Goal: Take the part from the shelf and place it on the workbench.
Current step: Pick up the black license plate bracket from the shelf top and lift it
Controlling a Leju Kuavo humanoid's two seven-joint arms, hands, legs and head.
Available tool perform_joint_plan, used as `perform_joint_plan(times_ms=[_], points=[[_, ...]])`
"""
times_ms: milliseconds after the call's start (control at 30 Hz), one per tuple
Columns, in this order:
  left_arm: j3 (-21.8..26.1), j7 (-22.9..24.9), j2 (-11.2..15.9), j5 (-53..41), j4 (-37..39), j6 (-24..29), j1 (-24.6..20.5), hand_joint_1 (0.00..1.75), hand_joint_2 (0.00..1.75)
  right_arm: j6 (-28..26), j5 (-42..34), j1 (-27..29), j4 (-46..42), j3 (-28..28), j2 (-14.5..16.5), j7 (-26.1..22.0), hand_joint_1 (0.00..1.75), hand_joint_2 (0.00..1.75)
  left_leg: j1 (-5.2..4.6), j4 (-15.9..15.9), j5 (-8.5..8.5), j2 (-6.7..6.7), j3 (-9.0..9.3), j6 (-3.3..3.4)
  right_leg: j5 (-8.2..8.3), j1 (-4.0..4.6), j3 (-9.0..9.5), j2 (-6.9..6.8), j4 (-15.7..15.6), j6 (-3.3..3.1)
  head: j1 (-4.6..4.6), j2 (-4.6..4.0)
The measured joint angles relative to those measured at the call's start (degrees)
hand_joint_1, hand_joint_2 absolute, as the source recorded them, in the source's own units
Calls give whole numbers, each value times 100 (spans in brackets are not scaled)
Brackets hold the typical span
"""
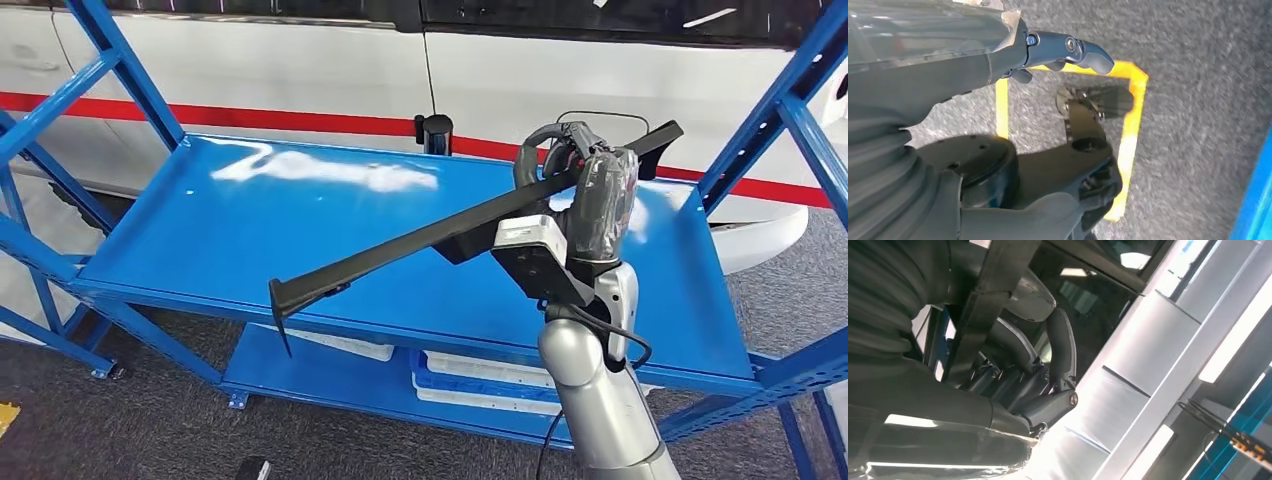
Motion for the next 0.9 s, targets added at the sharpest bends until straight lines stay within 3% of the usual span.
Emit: perform_joint_plan(times_ms=[67,100,133,200,233,267,300,333,400,433,500,567,600,633,700,733,767,800,833,900], points=[[33,-16,0,9,1,27,13,0,175,-2,-59,-6,12,-2,-5,-30,175,175,39,60,-20,-3,-63,-43,1,-6,-96,3,53,-151,-51,0],[46,-21,4,10,2,38,19,0,175,-1,-69,-9,18,-2,-5,-39,175,175,51,159,-150,21,-113,-50,37,11,-135,-6,54,-223,-66,0],[55,-25,4,11,2,45,23,0,175,0,-73,-12,23,-2,-5,-47,175,175,55,377,-371,45,-192,-47,85,22,-179,-15,45,-290,-78,0],[66,-43,5,25,2,56,22,0,175,2,-124,-12,32,-3,-5,-76,175,175,29,1118,-959,77,-402,-22,178,73,-266,-34,39,-386,-91,0],[71,-58,5,44,2,61,22,0,175,8,-182,-10,39,-3,-7,-99,175,175,17,1479,-1158,77,-476,-9,220,106,-318,-44,40,-410,-94,0],[78,-78,4,73,2,66,24,0,175,13,-272,-6,45,-3,-8,-134,175,175,5,1712,-1255,77,-482,16,261,139,-370,-52,42,-425,-93,0],[91,-98,3,111,2,74,28,0,175,18,-379,4,49,-4,-10,-177,175,175,-12,1738,-1245,77,-384,57,300,172,-420,-56,42,-432,-92,0],[111,-114,1,148,2,86,34,0,175,22,-494,18,52,-5,-14,-227,175,175,-41,1556,-1172,75,-177,119,339,203,-466,-56,42,-433,-93,0],[167,-128,2,228,2,134,51,0,175,16,-709,67,42,-18,-31,-334,175,175,-132,820,-1066,75,428,281,409,241,-528,-56,39,-421,-90,0],[197,-128,3,261,1,162,66,0,175,8,-792,101,33,-27,-45,-381,175,175,-180,510,-1043,88,660,330,440,245,-535,-63,28,-398,-87,0],[259,-101,7,310,1,217,116,0,175,-10,-915,184,13,-43,-79,-466,175,175,-255,230,-1040,112,833,367,505,232,-523,-86,-11,-319,-92,0],[316,-61,12,339,2,267,178,0,175,-22,-993,286,-16,-44,-123,-525,175,175,-276,126,-911,124,822,386,556,221,-516,-104,-50,-237,-103,0],[338,-35,16,350,2,288,200,0,175,-28,-1022,342,-37,-43,-150,-547,175,175,-271,54,-829,135,812,402,497,229,-553,-106,-13,-226,-103,0],[353,-11,19,355,2,313,214,0,175,-33,-1041,395,-55,-40,-184,-563,175,175,-260,-15,-741,146,784,417,350,241,-618,-107,119,-240,-95,0],[375,31,32,355,2,343,221,0,175,-39,-1063,507,-77,-33,-249,-586,175,175,-256,-67,-600,153,670,441,-114,247,-817,-106,698,-300,-81,0],[385,33,38,358,2,350,221,0,175,-41,-1068,574,-81,-28,-278,-592,175,175,-259,-64,-543,154,594,444,-304,244,-898,-106,1058,-301,-72,0],[397,22,42,365,2,345,221,0,175,-41,-1068,649,-84,-19,-301,-594,175,175,-262,-61,-487,156,518,440,-390,241,-927,-107,1325,-269,-67,0],[406,3,43,373,2,329,220,0,175,-41,-1058,721,-84,-7,-318,-586,175,175,-263,-56,-431,159,442,430,-374,237,-871,-107,1427,-214,-65,0],[411,-27,41,380,2,310,219,0,175,-40,-1038,785,-91,6,-328,-571,175,175,-261,-45,-379,162,367,413,-274,231,-709,-108,1309,-148,-62,0],[416,-82,31,370,2,272,213,0,175,-39,-977,880,-133,26,-335,-523,175,175,-262,10,-298,165,224,361,-107,209,-161,-112,583,-66,-59,0]])
